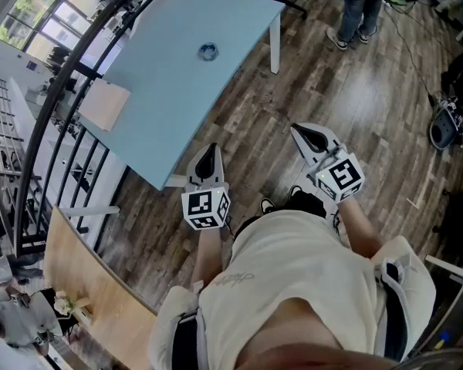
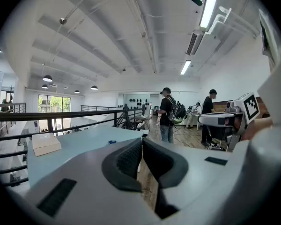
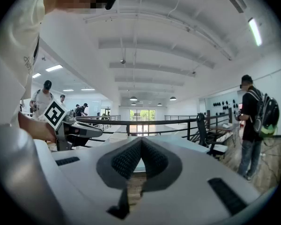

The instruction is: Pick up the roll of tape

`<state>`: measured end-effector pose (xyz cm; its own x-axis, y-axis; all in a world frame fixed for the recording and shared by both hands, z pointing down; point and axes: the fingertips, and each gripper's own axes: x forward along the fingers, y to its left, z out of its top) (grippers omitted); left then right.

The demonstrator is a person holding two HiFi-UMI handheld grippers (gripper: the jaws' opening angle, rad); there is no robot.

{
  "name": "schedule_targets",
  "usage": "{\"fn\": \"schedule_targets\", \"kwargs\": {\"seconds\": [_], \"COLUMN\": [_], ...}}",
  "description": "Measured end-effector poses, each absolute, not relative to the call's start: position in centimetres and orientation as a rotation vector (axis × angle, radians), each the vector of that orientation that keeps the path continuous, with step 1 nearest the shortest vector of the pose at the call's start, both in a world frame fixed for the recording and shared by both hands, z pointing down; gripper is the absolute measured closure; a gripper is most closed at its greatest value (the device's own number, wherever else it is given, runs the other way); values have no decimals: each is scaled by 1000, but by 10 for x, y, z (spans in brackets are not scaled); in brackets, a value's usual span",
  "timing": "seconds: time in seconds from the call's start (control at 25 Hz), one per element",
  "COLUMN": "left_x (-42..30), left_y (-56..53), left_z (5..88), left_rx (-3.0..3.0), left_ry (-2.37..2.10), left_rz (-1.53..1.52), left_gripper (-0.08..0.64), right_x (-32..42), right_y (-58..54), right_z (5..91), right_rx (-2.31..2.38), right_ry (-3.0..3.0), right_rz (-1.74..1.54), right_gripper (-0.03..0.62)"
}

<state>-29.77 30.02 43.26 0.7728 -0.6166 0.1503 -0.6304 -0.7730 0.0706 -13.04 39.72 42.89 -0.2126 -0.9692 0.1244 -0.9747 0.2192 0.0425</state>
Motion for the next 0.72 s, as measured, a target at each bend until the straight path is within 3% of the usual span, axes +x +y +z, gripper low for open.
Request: {"fn": "schedule_targets", "kwargs": {"seconds": [0.72], "left_x": [-313], "left_y": [323], "left_z": [420], "left_rx": [2911], "left_ry": [-1006], "left_rz": [154], "left_gripper": [532], "right_x": [-160], "right_y": [413], "right_z": [428], "right_rx": [1895], "right_ry": [-2369], "right_rz": [50], "right_gripper": [588]}}
